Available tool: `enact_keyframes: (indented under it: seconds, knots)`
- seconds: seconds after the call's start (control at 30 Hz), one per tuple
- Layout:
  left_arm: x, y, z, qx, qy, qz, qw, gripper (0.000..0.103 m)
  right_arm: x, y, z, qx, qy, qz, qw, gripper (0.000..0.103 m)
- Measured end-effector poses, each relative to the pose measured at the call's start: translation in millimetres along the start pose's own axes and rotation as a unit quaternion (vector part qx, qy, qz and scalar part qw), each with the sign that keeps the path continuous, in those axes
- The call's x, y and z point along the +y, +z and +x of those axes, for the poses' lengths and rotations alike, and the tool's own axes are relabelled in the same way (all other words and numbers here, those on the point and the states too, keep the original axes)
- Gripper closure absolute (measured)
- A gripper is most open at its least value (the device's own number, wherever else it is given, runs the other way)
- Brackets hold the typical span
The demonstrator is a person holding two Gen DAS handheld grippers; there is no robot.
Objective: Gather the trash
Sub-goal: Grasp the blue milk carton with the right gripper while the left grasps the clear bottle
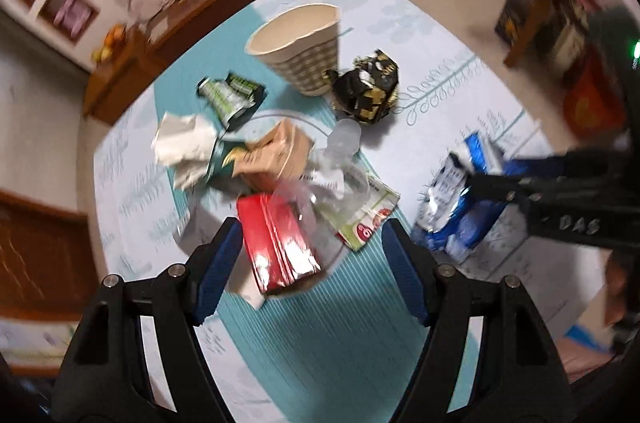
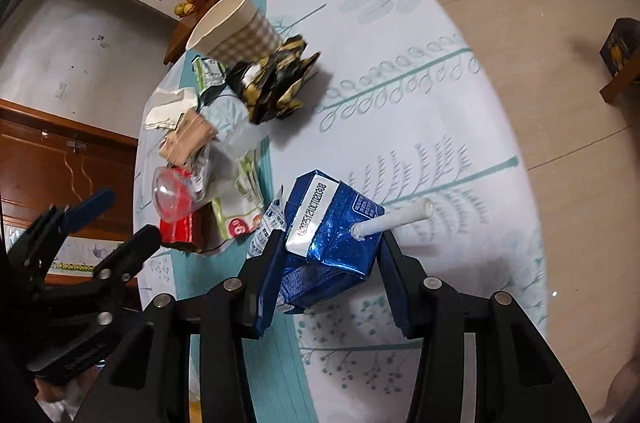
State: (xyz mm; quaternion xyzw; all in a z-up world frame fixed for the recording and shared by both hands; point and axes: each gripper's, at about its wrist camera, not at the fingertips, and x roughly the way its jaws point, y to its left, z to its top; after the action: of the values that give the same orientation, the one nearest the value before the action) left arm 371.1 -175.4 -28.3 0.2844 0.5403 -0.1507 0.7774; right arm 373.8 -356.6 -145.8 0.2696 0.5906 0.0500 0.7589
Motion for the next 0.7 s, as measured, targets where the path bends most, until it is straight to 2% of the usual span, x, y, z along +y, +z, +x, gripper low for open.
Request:
enact_keyframes:
  seconds: [0.17, 0.3, 0.37, 0.43, 0.47, 0.53, 0.57, 0.6, 0.7]
  knots:
    - [-23, 12, 22, 0.023, 0.034, 0.088, 0.9953, 0.034, -7, 2, -10, 0.004, -0.001, -0.005, 1.0, 0.058]
    - [-43, 15, 38, 0.027, 0.072, 0.169, 0.9827, 0.034, -9, 7, -9, 0.009, 0.002, -0.013, 1.0, 0.058]
    - [-51, 16, 44, 0.027, 0.083, 0.194, 0.9771, 0.034, -9, 7, -10, 0.009, 0.002, -0.021, 1.0, 0.058]
    - [-57, 16, 51, 0.033, 0.088, 0.213, 0.9726, 0.041, -8, 7, -9, 0.009, 0.004, -0.028, 1.0, 0.058]
    - [-59, 16, 54, 0.039, 0.088, 0.218, 0.9711, 0.052, -7, 7, -9, 0.009, 0.005, -0.03, 1.0, 0.058]
    - [-61, 17, 59, 0.05, 0.084, 0.223, 0.97, 0.058, -8, 6, -9, 0.011, 0.008, -0.034, 0.999, 0.058]
    - [-61, 17, 60, 0.053, 0.077, 0.22, 0.9709, 0.076, -8, 5, -10, 0.01, 0.009, -0.037, 0.999, 0.058]
    - [-61, 18, 61, 0.06, 0.072, 0.216, 0.9719, 0.084, -8, 4, -11, 0.01, 0.011, -0.039, 0.999, 0.058]
    - [-60, 19, 58, 0.06, 0.056, 0.195, 0.9774, 0.086, -8, -2, -13, 0.013, 0.016, -0.044, 0.999, 0.058]
